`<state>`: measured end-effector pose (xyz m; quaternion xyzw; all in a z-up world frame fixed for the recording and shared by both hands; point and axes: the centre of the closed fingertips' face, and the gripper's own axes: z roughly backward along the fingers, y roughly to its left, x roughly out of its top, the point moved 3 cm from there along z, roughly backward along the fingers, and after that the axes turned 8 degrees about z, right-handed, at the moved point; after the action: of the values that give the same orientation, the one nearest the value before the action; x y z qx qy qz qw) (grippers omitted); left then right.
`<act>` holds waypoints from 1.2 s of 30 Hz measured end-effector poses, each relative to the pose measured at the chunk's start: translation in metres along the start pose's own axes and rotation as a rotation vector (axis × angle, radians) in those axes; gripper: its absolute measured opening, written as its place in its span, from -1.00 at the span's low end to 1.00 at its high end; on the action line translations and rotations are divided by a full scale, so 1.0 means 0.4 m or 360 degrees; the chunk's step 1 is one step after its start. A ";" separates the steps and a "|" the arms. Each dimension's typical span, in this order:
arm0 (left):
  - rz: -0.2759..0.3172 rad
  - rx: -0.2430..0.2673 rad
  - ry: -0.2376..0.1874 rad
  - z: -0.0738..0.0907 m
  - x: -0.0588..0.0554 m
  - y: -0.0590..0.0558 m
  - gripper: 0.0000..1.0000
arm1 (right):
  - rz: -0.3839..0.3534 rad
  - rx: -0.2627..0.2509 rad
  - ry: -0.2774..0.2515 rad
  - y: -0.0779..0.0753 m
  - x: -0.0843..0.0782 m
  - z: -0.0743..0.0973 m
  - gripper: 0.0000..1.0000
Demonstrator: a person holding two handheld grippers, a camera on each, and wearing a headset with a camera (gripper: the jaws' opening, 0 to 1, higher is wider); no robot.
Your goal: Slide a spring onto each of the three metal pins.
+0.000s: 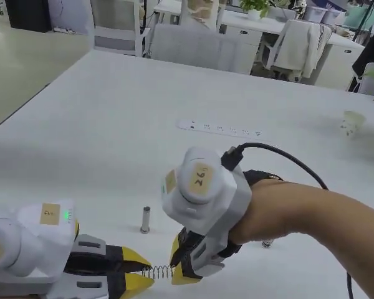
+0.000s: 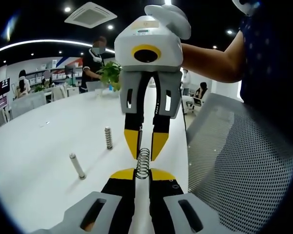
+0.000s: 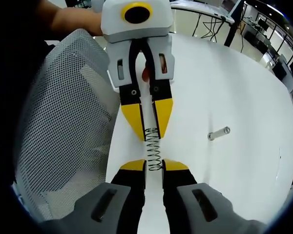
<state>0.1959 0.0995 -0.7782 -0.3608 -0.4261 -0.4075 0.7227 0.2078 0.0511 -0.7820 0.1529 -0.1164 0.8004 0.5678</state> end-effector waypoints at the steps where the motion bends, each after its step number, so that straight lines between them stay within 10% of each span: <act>1: 0.0002 -0.0001 -0.0005 0.001 0.002 0.000 -0.97 | -0.0003 0.0004 -0.0002 0.001 0.000 -0.001 -0.79; 36: 0.0006 -0.0004 -0.0092 0.005 0.029 -0.001 -0.96 | -0.0020 -0.0021 -0.0030 -0.007 -0.006 -0.001 -0.83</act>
<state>0.1985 0.0978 -0.7669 -0.3741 -0.4455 -0.3961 0.7104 0.2112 0.0501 -0.7832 0.1573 -0.1260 0.7946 0.5727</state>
